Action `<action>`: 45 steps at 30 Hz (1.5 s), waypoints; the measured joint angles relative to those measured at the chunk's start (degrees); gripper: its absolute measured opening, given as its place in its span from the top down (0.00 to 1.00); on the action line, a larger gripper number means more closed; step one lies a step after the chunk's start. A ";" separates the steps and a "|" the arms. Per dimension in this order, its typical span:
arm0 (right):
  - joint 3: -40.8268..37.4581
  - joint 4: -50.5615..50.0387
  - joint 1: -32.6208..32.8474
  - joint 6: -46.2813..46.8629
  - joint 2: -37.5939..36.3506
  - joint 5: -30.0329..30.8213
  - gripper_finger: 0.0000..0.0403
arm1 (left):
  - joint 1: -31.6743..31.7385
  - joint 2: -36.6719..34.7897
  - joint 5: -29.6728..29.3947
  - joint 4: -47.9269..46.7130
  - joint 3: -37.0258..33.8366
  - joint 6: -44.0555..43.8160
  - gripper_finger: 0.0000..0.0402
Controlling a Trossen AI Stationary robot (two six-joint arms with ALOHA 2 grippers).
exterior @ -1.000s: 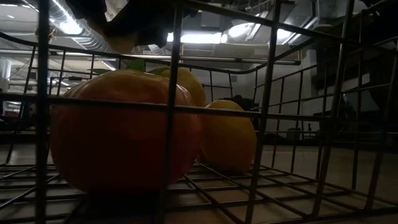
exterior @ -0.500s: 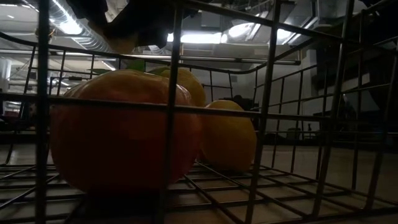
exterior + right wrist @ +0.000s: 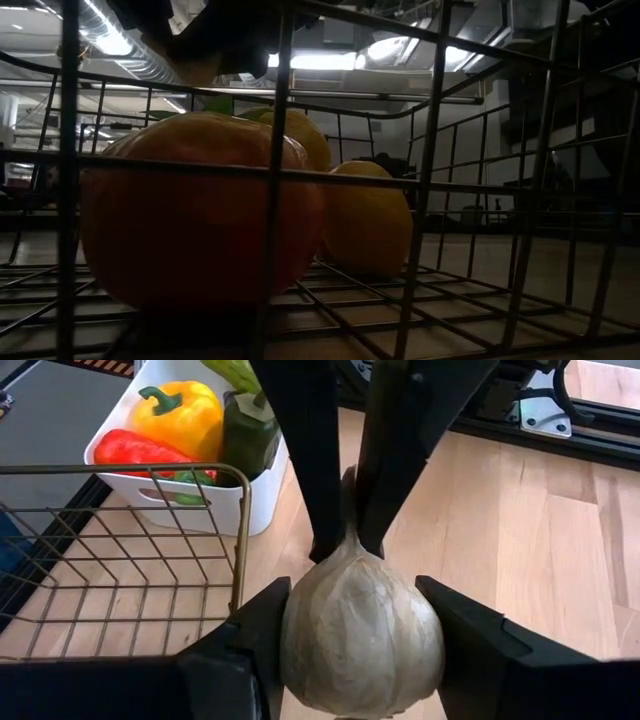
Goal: Sort produce into baskets
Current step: Put the white garlic into the white bin
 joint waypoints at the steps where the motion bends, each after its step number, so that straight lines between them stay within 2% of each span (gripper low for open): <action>1: 0.00 0.00 0.00 0.00 0.00 -0.01 0.54 | 0.00 0.00 0.00 0.01 0.00 0.00 0.95; 7: 0.00 -0.02 0.00 0.00 0.00 -0.13 0.51 | 0.00 0.00 -0.02 0.03 0.00 0.00 0.95; 18: 0.00 0.22 0.07 2.82 -0.02 2.40 0.24 | 0.00 0.02 -0.23 -0.21 -0.02 1.16 0.95; 23: 0.06 -0.25 0.07 2.82 -0.64 2.82 0.21 | 0.00 -0.99 2.03 -1.80 0.80 2.91 0.95; 26: 1.61 -3.94 0.00 2.11 -1.05 3.51 0.20 | -0.04 -2.35 3.88 -4.85 2.69 1.00 0.95; 31: 6.75 -14.28 -0.55 -0.92 -1.11 5.20 0.20 | -1.69 -4.34 13.70 -7.69 3.98 -8.44 0.95; 36: 8.33 -19.59 -1.61 -2.12 -1.28 7.15 0.20 | -6.70 -4.13 25.24 -7.44 3.93 -23.08 0.95; 41: 8.14 -20.36 -2.17 -2.14 -1.17 7.51 0.20 | -14.15 -3.42 26.45 -6.67 3.91 -39.42 0.95; 45: 7.98 -20.55 -2.31 -2.16 -0.96 7.69 0.20 | -18.57 -1.64 26.05 -4.64 3.91 -47.94 0.95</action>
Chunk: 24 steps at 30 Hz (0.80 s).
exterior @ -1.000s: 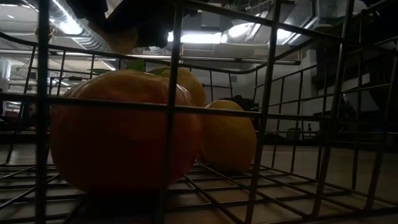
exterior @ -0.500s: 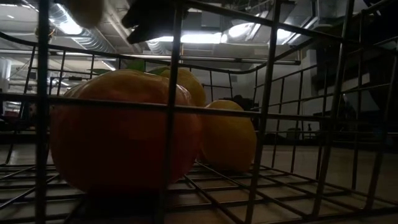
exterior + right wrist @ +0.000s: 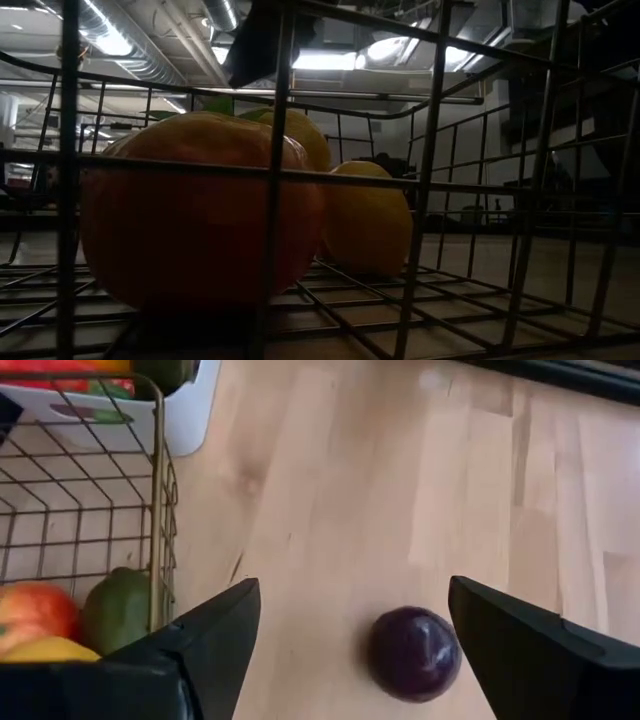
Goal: Sort produce into baskets
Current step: Put the white garlic into the white bin
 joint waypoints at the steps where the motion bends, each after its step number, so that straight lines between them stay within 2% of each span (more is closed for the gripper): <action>1: 0.02 0.19 -0.05 0.00 0.00 0.26 0.20 | -0.80 0.64 -0.31 0.63 0.00 -1.15 0.95; 7: 0.00 0.20 -0.33 0.02 0.00 0.43 0.20 | -2.81 5.26 -0.57 1.17 -0.02 -3.05 0.95; 19: 0.00 -0.28 -0.33 0.02 0.00 0.47 0.20 | 0.96 9.28 -0.74 0.86 -0.02 -3.66 0.94; 24: 0.00 -0.34 -0.69 -0.97 -0.84 1.88 0.20 | 1.91 9.31 0.33 0.83 -0.02 -3.73 0.85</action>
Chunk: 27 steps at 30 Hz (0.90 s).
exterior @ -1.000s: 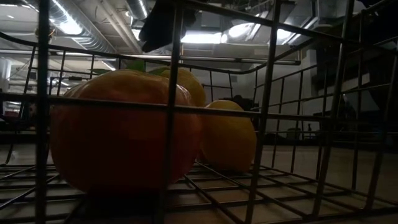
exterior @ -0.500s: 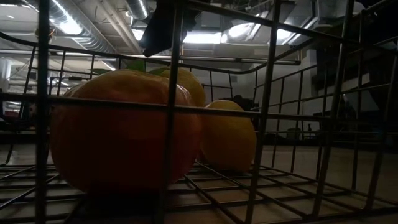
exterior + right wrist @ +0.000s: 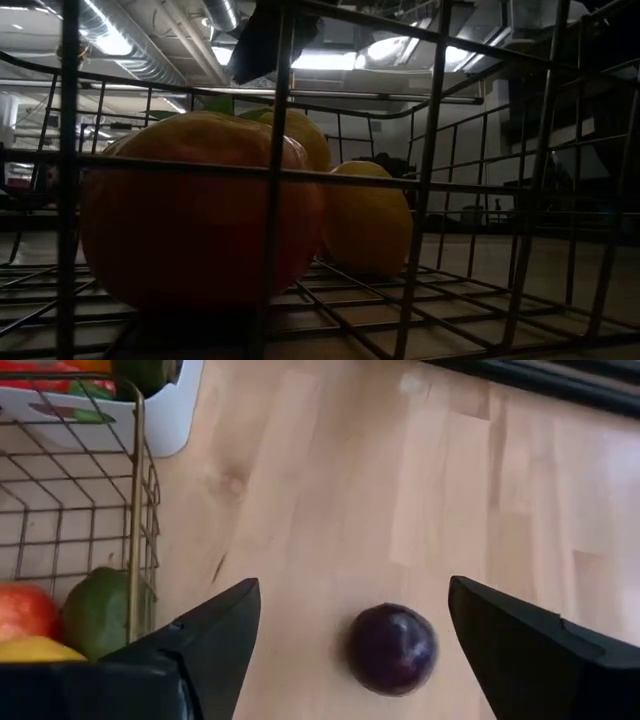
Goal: Sort produce into baskets
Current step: Put the white garlic into the white bin, then put the yellow corn into the white bin
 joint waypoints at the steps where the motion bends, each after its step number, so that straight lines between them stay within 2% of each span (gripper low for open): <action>1: 0.00 0.06 -0.12 -0.42 -0.28 0.08 0.20 | 0.02 0.00 0.02 -0.08 0.00 0.00 0.82; 6: 0.02 -1.92 -2.29 -2.72 -1.62 -0.44 0.20 | 0.16 0.00 0.16 -0.37 0.00 0.42 0.68; 10: 0.02 -7.70 -5.98 -5.39 -2.99 -0.52 0.20 | 0.22 0.00 0.18 -0.47 0.00 1.05 0.62; 14: 0.02 -14.04 -11.03 -7.92 -3.58 -0.66 0.20 | 0.27 0.00 0.01 -0.48 0.00 3.18 0.61; 22: 0.01 -23.34 -21.45 -12.20 -3.64 -5.72 0.20 | 0.68 0.00 -1.70 -0.59 0.00 3.11 0.61; 27: -0.31 -25.29 -26.83 -13.59 -3.69 -6.07 0.20 | 0.65 0.00 -4.18 -0.60 0.00 4.07 0.61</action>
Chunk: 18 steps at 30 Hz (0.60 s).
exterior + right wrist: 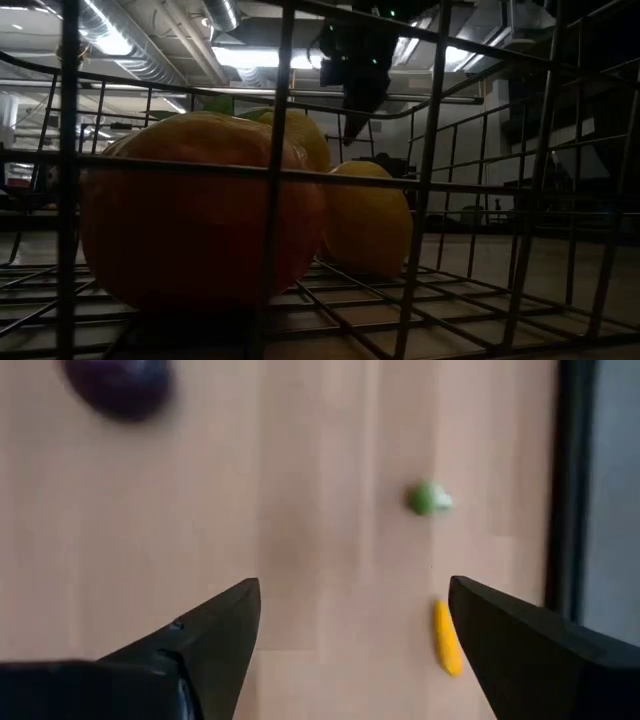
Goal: Sort produce into baskets
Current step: Put the yellow corn into the white bin
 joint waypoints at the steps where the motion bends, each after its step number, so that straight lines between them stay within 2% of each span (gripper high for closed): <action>1: -0.75 0.78 -0.93 0.00 -0.07 -0.06 0.20 | 0.01 0.00 -0.62 -0.01 0.00 0.46 0.61; 9: -10.77 2.62 -5.20 1.31 -0.08 0.74 0.20 | 0.01 0.00 -4.54 0.01 0.00 1.04 0.61; 15: -19.24 12.04 -5.85 -0.33 -0.07 11.21 0.20 | 0.01 0.00 -5.86 -0.14 0.00 1.07 0.61; 18: -22.77 17.21 -6.21 -2.99 -0.03 13.69 0.20 | 0.01 0.00 -6.56 -0.14 0.00 1.07 0.61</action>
